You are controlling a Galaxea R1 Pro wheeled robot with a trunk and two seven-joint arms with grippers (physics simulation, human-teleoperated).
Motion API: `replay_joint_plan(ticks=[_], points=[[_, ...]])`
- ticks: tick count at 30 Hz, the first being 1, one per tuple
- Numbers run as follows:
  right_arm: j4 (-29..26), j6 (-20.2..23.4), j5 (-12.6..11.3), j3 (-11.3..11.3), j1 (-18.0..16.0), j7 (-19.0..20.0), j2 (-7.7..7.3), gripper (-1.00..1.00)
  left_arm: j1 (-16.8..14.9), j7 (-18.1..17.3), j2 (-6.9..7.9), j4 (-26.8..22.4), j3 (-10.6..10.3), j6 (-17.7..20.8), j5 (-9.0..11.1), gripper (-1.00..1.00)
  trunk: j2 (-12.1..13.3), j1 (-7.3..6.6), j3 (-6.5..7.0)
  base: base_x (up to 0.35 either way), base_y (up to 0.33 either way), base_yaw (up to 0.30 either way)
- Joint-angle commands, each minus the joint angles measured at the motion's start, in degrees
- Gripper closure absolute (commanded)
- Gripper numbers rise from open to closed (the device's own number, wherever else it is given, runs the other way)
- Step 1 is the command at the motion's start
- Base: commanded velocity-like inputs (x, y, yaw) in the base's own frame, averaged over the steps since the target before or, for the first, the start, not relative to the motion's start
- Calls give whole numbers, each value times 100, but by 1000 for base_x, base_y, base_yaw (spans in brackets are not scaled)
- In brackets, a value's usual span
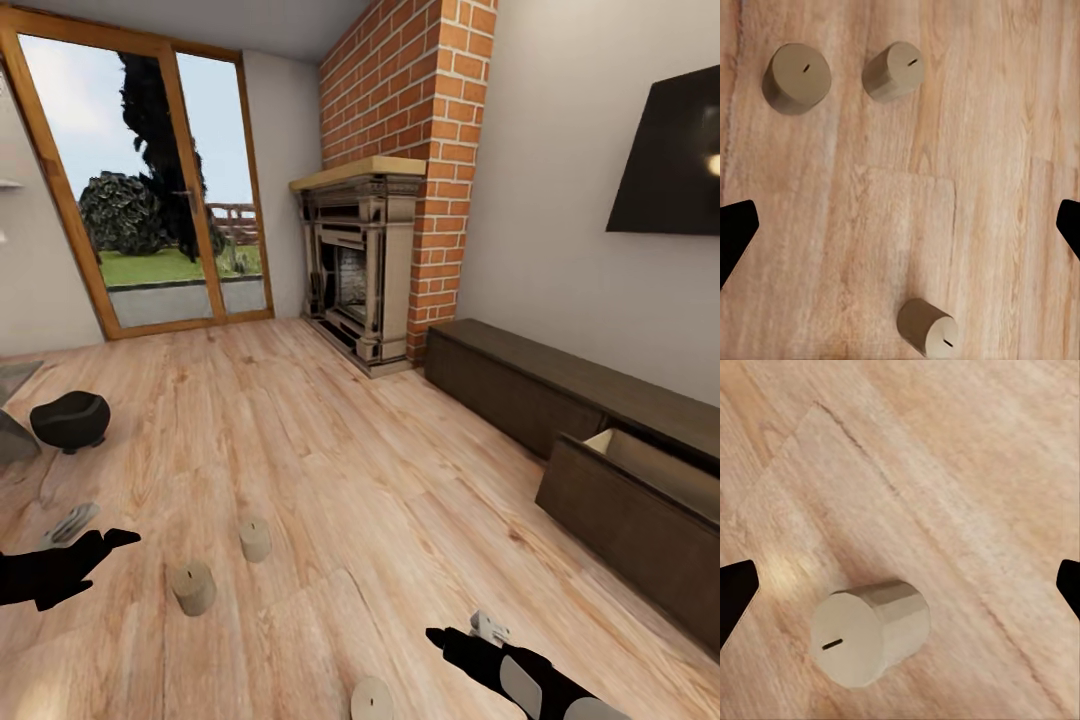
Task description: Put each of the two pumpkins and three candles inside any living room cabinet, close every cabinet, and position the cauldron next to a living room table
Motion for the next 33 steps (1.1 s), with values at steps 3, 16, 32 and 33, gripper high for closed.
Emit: replay_joint_plan(ticks=[3,16,32,33], points=[[-9,-49,-45,35,-2,-11,-1,-100,-4,59,-1,-3,2,13,62,-100,-2,0,-6,47,29,9],[-9,-74,-43,35,-2,26,1,-100,-4,59,-1,-3,0,13,63,-100,-2,0,-6,17,13,0],[-15,-64,-38,42,-2,-29,15,-100,-4,59,-9,-3,-7,13,68,-100,-2,0,-6,31,8,217],[-15,-64,-38,42,-2,-29,16,-100,-4,59,-9,-4,-8,13,68,-100,-2,0,-6,0,0,272]])
